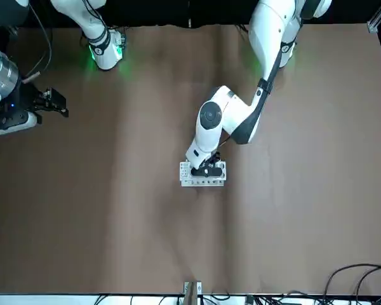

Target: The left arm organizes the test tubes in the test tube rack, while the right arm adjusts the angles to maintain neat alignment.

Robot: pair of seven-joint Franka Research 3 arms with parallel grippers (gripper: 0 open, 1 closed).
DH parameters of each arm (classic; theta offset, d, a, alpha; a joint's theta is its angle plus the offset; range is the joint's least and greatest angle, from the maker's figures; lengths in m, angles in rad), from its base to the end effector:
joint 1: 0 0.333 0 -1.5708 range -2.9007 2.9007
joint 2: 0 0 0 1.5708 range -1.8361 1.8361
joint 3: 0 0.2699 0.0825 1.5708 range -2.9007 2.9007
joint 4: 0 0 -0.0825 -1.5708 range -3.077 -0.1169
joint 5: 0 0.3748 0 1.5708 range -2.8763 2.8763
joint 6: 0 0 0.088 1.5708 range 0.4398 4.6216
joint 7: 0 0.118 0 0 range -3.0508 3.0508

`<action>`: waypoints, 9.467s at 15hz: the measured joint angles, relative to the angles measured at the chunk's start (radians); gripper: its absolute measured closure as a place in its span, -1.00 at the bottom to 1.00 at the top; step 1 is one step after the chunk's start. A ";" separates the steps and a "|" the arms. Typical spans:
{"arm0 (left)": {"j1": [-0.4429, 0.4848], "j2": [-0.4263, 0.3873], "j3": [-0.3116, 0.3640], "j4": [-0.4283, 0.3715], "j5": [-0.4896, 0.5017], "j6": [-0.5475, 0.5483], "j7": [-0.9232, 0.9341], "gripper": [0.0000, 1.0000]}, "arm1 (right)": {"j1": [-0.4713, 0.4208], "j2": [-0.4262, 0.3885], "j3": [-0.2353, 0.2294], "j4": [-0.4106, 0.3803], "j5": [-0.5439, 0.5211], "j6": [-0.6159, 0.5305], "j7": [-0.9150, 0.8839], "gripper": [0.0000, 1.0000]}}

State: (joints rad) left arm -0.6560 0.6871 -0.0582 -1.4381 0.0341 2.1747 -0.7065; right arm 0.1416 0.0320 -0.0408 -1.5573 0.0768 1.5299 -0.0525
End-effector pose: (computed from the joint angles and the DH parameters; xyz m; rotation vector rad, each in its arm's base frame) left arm 0.5270 -0.4467 0.2493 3.1020 -0.0190 0.0515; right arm 0.5444 0.0647 0.5530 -3.0570 -0.2361 0.0938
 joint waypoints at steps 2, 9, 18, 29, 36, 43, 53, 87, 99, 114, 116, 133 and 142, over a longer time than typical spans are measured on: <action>0.000 0.000 0.000 0.001 0.000 0.000 0.000 0.64 | 0.000 0.000 0.000 0.000 0.000 0.000 0.000 -1.00; 0.001 0.000 0.000 0.004 0.000 0.000 0.000 0.64 | 0.000 0.000 0.000 0.000 0.000 0.000 0.000 -1.00; 0.007 -0.019 -0.001 0.017 0.000 -0.001 0.000 0.64 | 0.000 0.000 0.000 0.000 0.000 0.000 0.000 -1.00; 0.007 -0.069 -0.006 0.018 0.000 -0.069 0.000 0.64 | 0.000 0.000 0.000 0.000 0.000 0.000 0.000 -1.00; 0.007 -0.110 -0.007 0.019 -0.001 -0.097 -0.002 0.64 | 0.001 0.000 0.001 0.000 0.000 0.000 0.000 -1.00; 0.007 -0.139 -0.008 0.019 -0.002 -0.120 -0.006 0.64 | 0.001 0.000 0.001 0.000 0.000 0.000 0.000 -1.00; 0.019 -0.162 -0.006 0.020 -0.026 -0.153 -0.007 0.64 | 0.001 0.000 0.001 0.000 0.000 0.000 0.000 -1.00; 0.030 -0.123 0.023 0.016 -0.026 -0.015 -0.007 0.63 | 0.001 0.000 0.001 0.000 0.000 0.000 0.000 -1.00; 0.025 -0.104 0.023 0.016 -0.026 0.006 -0.007 0.61 | 0.001 0.000 0.001 0.000 0.000 0.000 0.000 -1.00; 0.025 -0.081 0.023 0.016 -0.026 0.040 -0.007 0.53 | 0.001 0.000 0.001 0.000 0.000 0.000 0.000 -1.00; 0.025 -0.081 0.023 0.016 -0.026 0.042 -0.007 0.23 | 0.001 0.000 0.001 0.000 0.000 0.000 0.000 -1.00; 0.381 -0.448 0.027 0.022 -0.026 -0.507 0.546 -1.00 | 0.083 0.026 0.018 -0.004 0.115 0.008 0.000 -1.00; 0.464 -0.583 0.029 -0.014 -0.026 -0.626 0.584 -1.00 | 0.400 0.315 0.022 -0.013 0.123 0.258 0.073 -1.00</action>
State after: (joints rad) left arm -0.1918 0.1040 -0.0294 -1.4516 0.0083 1.5485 -0.1229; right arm 0.5420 0.3467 -0.0187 -1.5706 0.1999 1.7880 0.0209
